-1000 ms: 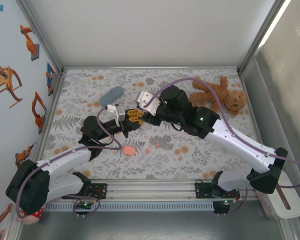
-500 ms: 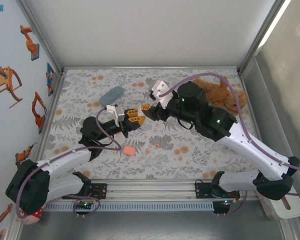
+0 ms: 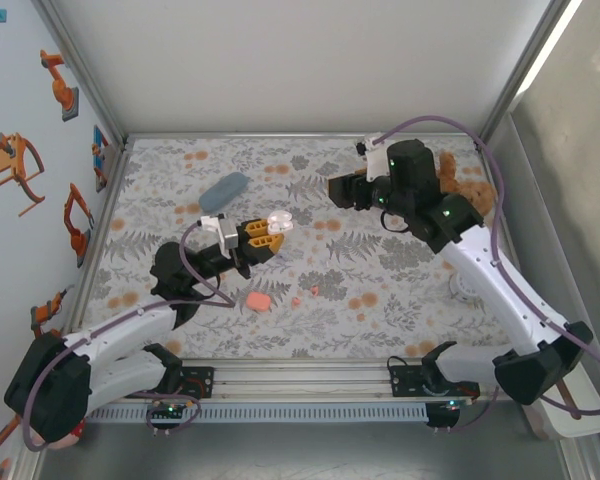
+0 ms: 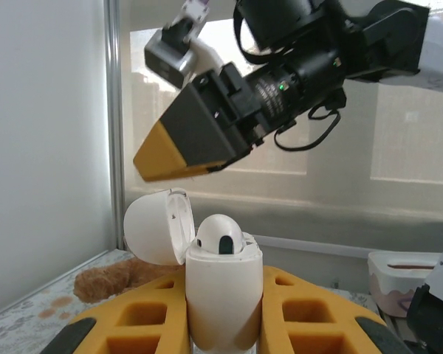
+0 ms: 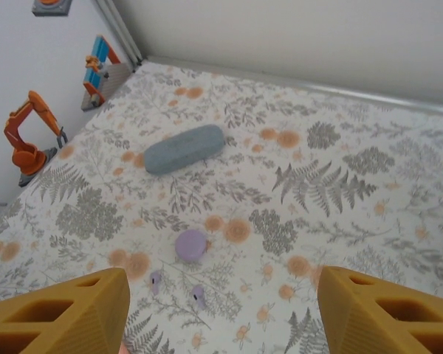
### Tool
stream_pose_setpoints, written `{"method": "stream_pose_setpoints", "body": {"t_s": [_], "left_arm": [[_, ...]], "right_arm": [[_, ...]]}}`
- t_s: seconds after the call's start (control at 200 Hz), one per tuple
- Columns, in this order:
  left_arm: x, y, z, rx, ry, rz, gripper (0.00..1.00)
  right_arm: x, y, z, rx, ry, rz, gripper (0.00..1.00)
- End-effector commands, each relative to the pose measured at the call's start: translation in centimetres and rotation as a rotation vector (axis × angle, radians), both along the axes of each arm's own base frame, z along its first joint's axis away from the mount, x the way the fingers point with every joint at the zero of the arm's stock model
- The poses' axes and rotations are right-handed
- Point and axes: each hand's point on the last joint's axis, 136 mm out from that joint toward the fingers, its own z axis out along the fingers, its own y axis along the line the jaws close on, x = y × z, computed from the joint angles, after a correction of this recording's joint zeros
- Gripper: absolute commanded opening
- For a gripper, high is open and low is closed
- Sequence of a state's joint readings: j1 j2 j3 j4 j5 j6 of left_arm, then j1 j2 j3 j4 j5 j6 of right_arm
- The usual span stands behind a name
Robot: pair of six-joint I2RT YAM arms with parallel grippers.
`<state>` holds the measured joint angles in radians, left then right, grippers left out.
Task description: Insert wireless bluetooth earbuds into charging case
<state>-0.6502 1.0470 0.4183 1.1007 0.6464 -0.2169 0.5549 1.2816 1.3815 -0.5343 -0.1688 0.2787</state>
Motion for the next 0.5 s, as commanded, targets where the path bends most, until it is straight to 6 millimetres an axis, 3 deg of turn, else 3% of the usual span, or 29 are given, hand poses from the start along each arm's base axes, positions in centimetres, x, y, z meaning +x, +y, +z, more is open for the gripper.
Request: {"method": "stream_pose_setpoints", "body": {"t_s": [0.0, 0.17, 0.496], "left_arm": [[-1.0, 0.7, 2.0, -0.061, -0.05, -0.008, 0.0], [-1.5, 1.1, 2.6, -0.076, -0.068, -0.007, 0.0], [-2.0, 1.6, 3.2, -0.076, -0.088, 0.005, 0.0]], "right_arm": [[-0.3, 0.3, -4.6, 0.011, 0.209, -0.008, 0.65], [0.0, 0.9, -9.2, -0.055, 0.36, 0.008, 0.62], [0.3, 0.5, -16.0, -0.199, 0.549, -0.014, 0.6]]}}
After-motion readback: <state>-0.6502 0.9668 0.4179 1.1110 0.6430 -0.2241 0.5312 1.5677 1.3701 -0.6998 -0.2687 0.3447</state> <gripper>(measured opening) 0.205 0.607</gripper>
